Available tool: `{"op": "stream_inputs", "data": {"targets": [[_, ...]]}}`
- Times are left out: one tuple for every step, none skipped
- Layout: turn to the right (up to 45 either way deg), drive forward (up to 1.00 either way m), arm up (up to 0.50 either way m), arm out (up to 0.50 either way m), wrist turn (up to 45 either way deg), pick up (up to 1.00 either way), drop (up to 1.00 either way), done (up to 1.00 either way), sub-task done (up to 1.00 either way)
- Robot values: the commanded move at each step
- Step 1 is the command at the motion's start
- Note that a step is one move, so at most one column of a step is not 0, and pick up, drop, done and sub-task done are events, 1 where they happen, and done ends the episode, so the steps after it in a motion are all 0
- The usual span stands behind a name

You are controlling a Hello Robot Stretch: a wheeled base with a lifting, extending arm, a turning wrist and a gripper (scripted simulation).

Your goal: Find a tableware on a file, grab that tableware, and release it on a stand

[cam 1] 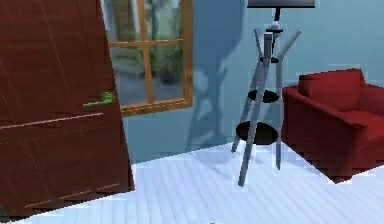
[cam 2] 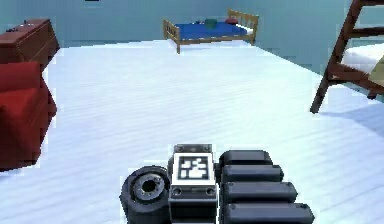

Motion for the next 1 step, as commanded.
{"op": "stream_inputs", "data": {"targets": [[0.0,0.05,0.0,0.0,0.0,0.0,0.0,0.0,0.0]]}}
